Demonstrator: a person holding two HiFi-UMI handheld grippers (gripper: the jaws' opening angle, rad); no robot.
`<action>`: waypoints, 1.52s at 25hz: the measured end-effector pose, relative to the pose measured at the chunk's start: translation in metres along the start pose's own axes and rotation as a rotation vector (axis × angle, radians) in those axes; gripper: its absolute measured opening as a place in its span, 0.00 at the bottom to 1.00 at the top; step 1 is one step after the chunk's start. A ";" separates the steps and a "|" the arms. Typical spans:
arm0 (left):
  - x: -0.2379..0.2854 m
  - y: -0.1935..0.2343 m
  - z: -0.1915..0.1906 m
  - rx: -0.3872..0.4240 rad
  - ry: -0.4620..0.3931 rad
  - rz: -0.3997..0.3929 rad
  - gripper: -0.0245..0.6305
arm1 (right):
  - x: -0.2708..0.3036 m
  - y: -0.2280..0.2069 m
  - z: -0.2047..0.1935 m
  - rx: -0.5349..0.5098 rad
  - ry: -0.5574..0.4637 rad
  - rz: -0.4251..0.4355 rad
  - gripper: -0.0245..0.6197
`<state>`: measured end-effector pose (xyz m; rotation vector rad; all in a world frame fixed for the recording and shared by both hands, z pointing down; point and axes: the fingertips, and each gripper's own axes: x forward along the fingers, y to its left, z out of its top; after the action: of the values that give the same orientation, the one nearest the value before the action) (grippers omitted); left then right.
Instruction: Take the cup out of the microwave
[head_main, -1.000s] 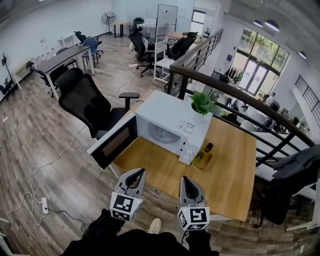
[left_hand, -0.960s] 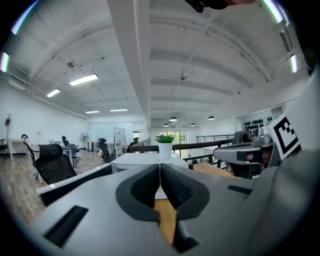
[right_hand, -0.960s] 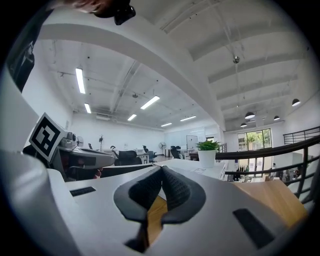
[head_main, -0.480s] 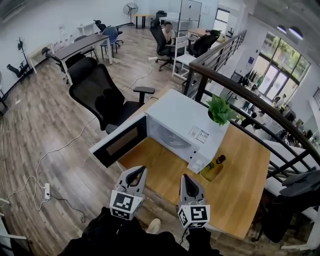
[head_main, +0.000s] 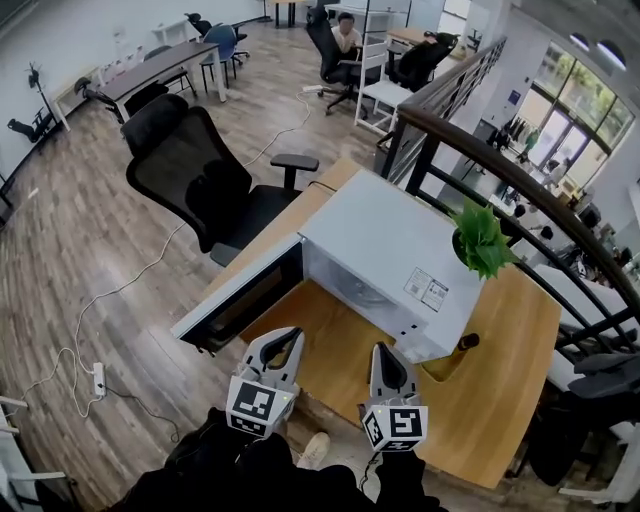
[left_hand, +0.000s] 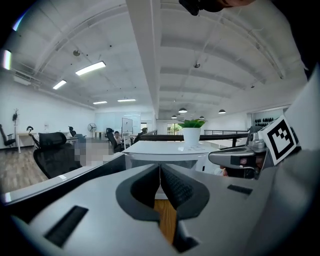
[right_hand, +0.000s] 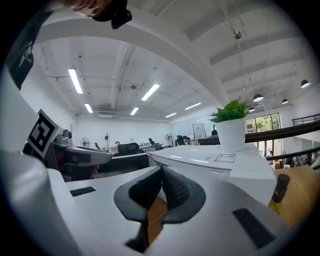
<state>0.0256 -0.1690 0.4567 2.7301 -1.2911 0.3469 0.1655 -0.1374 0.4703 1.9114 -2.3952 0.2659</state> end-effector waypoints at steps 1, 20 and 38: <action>0.010 0.008 -0.003 -0.005 0.008 -0.004 0.08 | 0.012 -0.003 -0.004 0.001 0.008 -0.004 0.06; 0.149 0.091 -0.076 -0.073 0.155 -0.091 0.08 | 0.185 -0.039 -0.091 0.110 0.149 0.031 0.22; 0.169 0.113 -0.103 -0.105 0.184 -0.077 0.08 | 0.251 -0.047 -0.131 0.083 0.215 0.079 0.27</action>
<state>0.0254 -0.3478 0.5974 2.5831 -1.1214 0.4955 0.1465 -0.3657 0.6432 1.7213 -2.3522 0.5534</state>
